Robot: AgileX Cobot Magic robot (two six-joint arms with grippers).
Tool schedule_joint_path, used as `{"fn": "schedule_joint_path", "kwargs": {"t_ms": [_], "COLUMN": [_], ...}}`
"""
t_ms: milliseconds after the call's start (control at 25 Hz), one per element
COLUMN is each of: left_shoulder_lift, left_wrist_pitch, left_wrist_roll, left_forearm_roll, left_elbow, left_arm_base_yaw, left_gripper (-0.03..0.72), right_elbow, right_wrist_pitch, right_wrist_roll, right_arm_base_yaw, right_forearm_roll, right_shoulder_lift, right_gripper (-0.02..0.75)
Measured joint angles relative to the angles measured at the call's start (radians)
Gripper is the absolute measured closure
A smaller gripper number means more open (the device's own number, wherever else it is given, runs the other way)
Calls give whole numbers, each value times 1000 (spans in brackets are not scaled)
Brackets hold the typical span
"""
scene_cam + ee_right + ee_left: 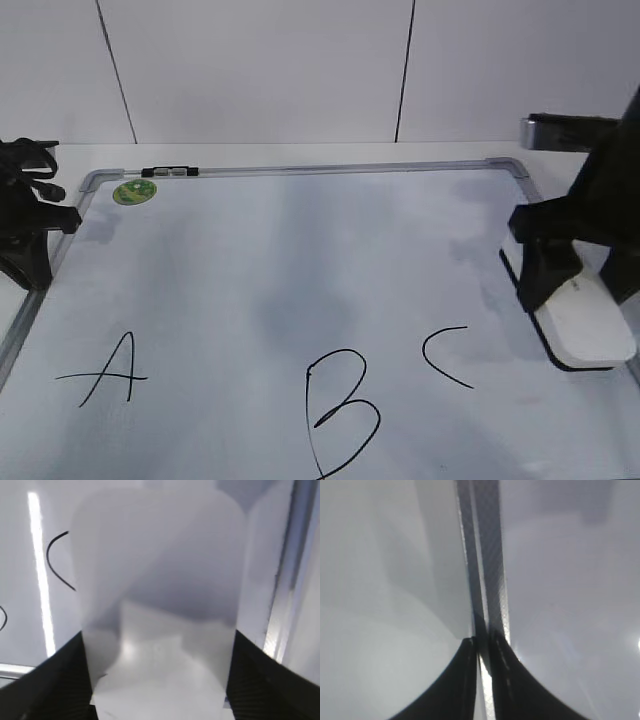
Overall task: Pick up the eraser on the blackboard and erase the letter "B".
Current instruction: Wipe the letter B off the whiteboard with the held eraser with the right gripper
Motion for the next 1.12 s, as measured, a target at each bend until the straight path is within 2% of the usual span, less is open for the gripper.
{"fn": "schedule_joint_path", "kwargs": {"t_ms": [240, 360, 600, 880, 1120], "left_shoulder_lift": [0, 0, 0, 0, 0], "left_wrist_pitch": [4, 7, 12, 26, 33], "left_wrist_roll": [0, 0, 0, 0, 0], "left_forearm_roll": [0, 0, 0, 0, 2], "left_elbow": [0, 0, -2, -2, -2], "left_arm_base_yaw": [0, 0, 0, 0, 0], "left_gripper": [637, 637, 637, 637, 637], "right_elbow": [0, 0, -16, -146, -219], "right_wrist_pitch": [-18, -42, -52, -55, -53], "right_wrist_roll": [3, 3, 3, -2, -17], "right_arm_base_yaw": [220, 285, 322, 382, 387], "right_forearm_roll": [-24, -21, -25, -33, -31], "right_shoulder_lift": [0, 22, 102, 222, 322], "right_gripper": [170, 170, 170, 171, 172]}}
